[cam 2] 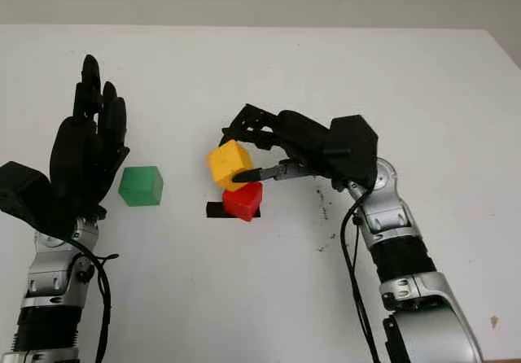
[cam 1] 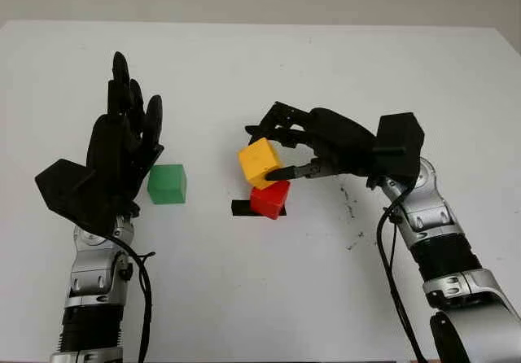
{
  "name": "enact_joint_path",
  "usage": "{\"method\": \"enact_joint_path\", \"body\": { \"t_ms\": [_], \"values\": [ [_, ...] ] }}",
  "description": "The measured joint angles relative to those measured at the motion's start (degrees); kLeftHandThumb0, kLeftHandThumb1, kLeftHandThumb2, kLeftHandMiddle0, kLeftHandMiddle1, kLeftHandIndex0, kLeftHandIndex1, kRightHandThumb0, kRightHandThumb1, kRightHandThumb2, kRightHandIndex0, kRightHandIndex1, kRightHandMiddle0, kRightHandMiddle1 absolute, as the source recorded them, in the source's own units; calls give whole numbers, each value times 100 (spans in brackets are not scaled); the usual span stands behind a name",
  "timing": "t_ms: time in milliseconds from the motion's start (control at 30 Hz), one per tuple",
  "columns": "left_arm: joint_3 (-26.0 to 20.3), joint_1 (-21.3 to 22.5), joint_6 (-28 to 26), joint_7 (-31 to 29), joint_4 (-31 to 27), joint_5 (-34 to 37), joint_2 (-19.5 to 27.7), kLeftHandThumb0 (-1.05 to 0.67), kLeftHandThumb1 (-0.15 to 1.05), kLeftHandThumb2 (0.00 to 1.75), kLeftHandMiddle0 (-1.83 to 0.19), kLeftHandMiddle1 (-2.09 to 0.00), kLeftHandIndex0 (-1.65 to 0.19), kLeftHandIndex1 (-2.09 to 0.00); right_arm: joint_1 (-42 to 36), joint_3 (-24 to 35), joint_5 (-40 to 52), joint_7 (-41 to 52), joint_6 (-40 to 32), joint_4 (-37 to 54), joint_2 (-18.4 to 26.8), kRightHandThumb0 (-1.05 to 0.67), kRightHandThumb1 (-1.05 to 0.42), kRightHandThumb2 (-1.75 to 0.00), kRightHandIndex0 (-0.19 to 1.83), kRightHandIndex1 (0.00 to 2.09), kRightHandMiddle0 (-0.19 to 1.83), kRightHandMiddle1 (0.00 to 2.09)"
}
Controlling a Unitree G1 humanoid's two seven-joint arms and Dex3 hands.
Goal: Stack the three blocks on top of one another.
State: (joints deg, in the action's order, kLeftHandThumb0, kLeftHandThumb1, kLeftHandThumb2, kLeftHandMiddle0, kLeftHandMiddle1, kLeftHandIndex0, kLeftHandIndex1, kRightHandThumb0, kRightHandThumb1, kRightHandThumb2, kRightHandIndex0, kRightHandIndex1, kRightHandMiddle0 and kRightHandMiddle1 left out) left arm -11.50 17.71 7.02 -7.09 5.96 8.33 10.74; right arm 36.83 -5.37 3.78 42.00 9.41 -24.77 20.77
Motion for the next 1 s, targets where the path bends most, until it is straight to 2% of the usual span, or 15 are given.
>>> {"method": "enact_joint_path", "body": {
  "t_ms": [467, 633, 1000],
  "values": [
    [-5, 0, 30, -60, 53, -21, 13, -70, 105, 52, 19, 0, 19, 0, -74, 125, 102, 29, -296, 357, 125, -43, -96, -5, 30, 5, 32, 163],
    [-6, 0, 38, -60, 53, -21, 13, -70, 105, 52, 19, 0, 19, 0, -142, 95, 48, 42, -582, 507, 143, -45, -95, -5, 30, 5, 35, 163],
    [-11, 0, 46, -102, 52, -16, 14, -70, 105, 51, 19, 0, 19, 0, -257, -35, -149, 129, -692, 564, 238, -49, -94, -5, 30, 5, 42, 162]
  ]
}}
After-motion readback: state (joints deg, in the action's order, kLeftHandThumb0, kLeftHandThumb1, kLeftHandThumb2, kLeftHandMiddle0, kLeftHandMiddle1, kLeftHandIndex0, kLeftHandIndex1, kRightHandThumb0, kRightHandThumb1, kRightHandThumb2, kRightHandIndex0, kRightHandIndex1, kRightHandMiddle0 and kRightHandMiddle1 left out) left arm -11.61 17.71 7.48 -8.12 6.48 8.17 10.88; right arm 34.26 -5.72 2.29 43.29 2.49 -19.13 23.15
